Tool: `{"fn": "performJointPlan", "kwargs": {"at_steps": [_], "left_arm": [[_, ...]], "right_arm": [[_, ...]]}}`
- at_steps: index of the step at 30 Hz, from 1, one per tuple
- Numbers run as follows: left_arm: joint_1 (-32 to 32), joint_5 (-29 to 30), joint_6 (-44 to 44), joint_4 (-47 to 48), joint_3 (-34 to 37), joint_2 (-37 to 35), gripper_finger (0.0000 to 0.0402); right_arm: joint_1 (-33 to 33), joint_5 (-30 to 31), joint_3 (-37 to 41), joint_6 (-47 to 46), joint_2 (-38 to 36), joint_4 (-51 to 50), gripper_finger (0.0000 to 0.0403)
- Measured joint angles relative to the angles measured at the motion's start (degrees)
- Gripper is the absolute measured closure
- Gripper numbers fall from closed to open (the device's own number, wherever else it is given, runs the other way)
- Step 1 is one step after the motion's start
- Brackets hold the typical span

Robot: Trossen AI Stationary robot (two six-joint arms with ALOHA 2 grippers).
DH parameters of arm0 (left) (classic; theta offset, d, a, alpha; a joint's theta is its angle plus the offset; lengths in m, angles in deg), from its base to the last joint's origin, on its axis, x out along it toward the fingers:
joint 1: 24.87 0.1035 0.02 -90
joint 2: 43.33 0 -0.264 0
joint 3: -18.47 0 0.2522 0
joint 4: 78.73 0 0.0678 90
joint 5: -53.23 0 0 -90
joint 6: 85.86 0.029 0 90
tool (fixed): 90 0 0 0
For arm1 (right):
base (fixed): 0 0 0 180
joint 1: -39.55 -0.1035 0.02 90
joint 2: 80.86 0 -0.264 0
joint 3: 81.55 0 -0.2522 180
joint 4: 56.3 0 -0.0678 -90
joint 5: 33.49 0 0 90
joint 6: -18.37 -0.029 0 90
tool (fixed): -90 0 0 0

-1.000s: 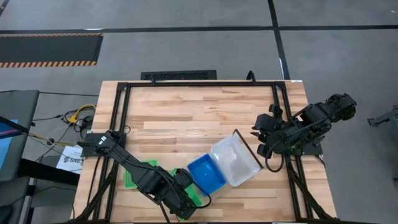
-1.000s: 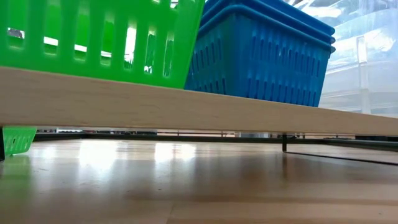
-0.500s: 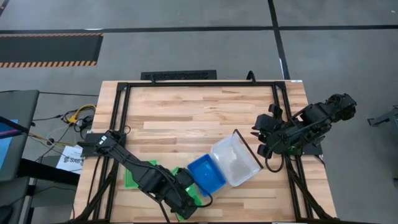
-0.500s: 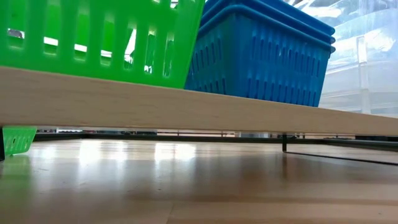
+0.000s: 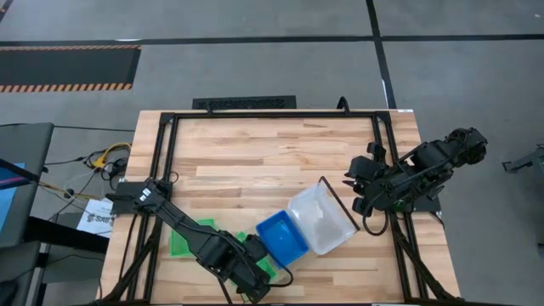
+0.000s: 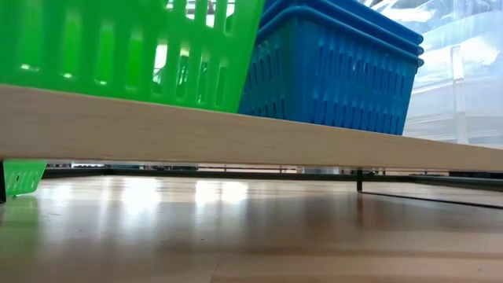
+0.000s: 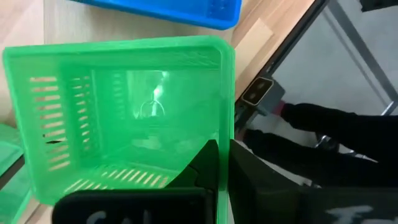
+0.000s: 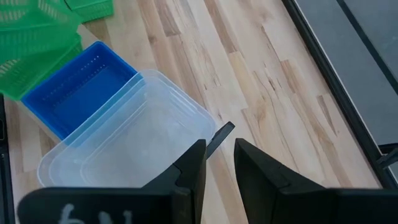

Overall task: Stack baskets on shelf by color
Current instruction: Stack the top green basket on top of the other green basket on the shelf, then stack the green basket on top of the other green baskets on the shelf

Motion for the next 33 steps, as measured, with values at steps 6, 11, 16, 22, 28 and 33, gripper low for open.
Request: {"fn": "performJointPlan", "kwargs": {"at_steps": [6,11,16,22,28,33], "left_arm": [[0.1,0.5,-0.3,0.8,0.0,0.3,0.0397],[0.1,1.5,-0.4,-0.3,0.0,0.4,0.0385],[0.1,1.6,-0.1,-0.6,0.0,0.4,0.0369],[0.1,0.6,0.3,-0.2,0.0,0.4,0.0349],[0.1,0.2,0.3,-0.2,0.0,0.4,0.0336],[0.1,-0.5,0.3,0.1,-1.0,0.4,0.0335]], "right_arm": [[0.0,0.0,0.0,-0.1,0.0,-0.5,0.0297],[0.0,0.0,0.0,-0.2,0.0,-0.5,0.0297],[0.0,0.0,0.0,-0.2,0.0,-0.5,0.0297],[0.0,-0.1,0.0,-0.2,0.0,-0.5,0.0297],[0.0,-0.5,0.0,-0.2,0.0,-0.5,0.0297],[0.0,-0.5,0.0,-0.2,0.0,-0.5,0.0297]]}}
